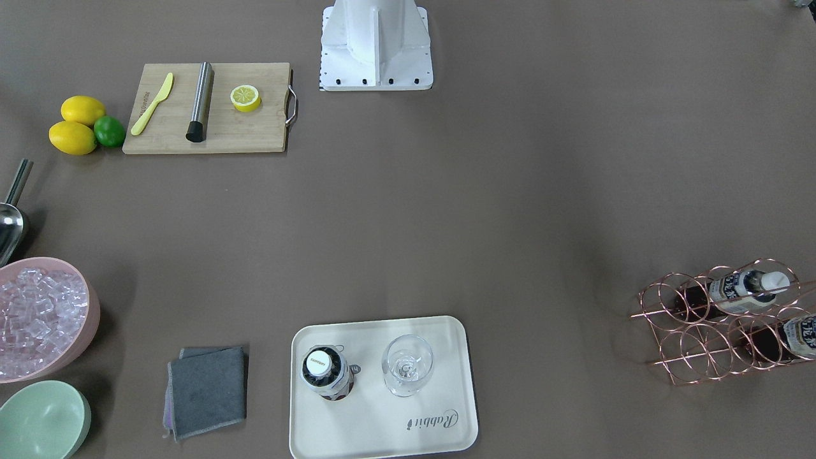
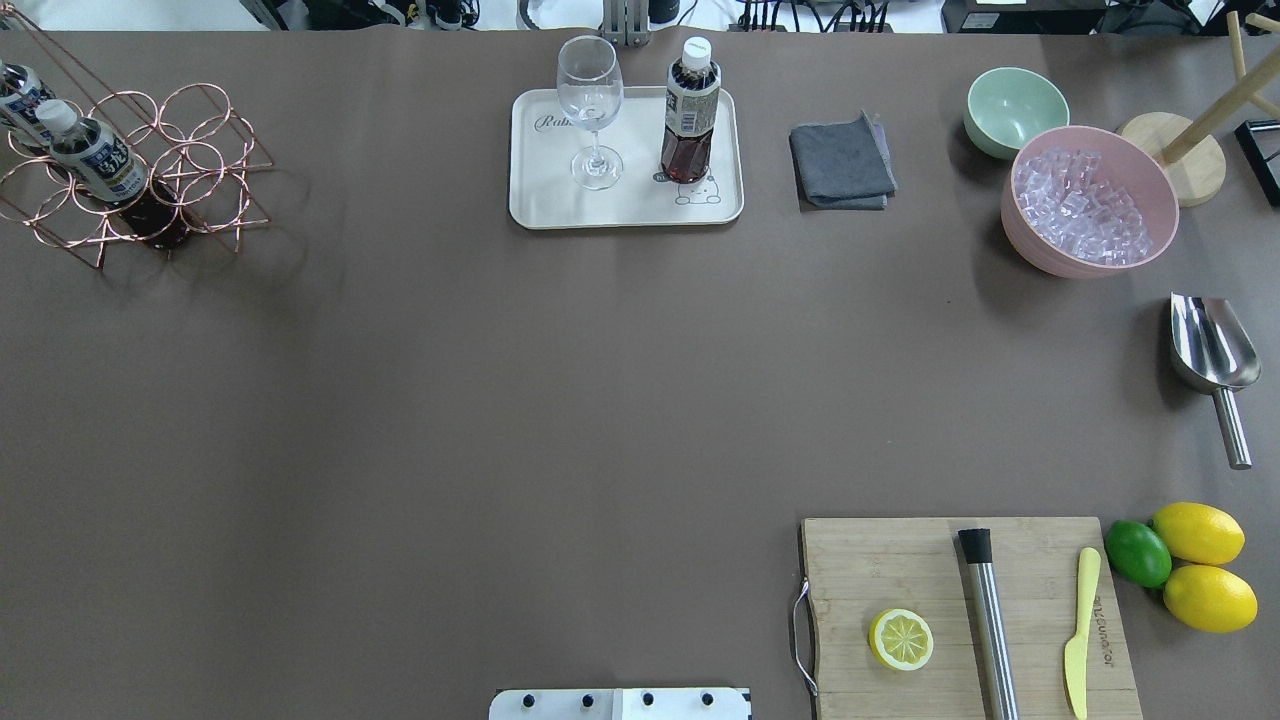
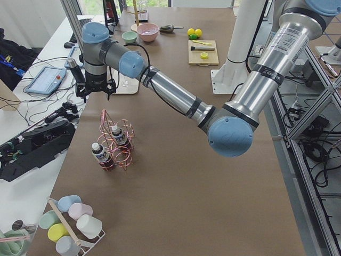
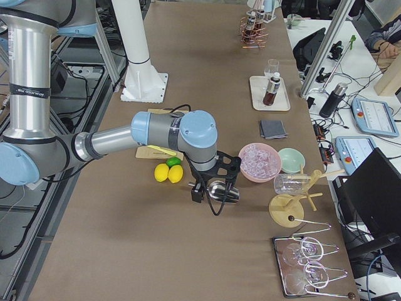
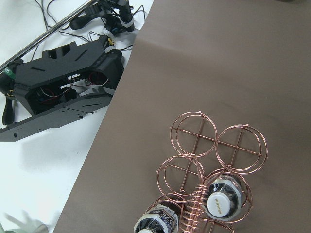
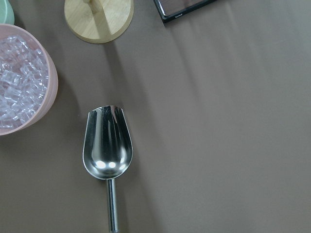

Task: Take tea from basket to plate

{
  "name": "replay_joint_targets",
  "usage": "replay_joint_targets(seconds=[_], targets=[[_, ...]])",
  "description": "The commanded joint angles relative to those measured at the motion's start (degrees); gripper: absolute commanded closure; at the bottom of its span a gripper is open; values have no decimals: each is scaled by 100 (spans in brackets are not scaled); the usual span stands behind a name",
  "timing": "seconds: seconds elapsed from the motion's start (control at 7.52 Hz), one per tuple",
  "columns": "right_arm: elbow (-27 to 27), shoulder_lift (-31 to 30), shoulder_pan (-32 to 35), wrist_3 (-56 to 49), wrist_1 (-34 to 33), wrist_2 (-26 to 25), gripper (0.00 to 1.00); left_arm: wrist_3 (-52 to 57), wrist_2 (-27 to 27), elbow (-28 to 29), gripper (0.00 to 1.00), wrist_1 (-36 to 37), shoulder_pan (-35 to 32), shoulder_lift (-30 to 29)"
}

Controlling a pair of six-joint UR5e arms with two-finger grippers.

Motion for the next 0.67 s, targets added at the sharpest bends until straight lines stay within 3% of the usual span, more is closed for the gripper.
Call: replay_joint_targets(seconds=[0.0, 0.13, 0.4, 0.53], targets=[[30, -43, -422, 1, -101, -224, 0, -3198, -4, -363, 2, -25, -4, 449], [-5, -34, -513, 70, -83, -427, 0, -4057, 14, -329, 2, 10, -12, 581], [-23, 1, -1188, 263, -83, -629, 0, -4781, 14, -328, 2, 45, -143, 1064], [-49, 19, -1217, 447, -22, -622, 0, -4951, 5, -346, 2, 2, -170, 1387]])
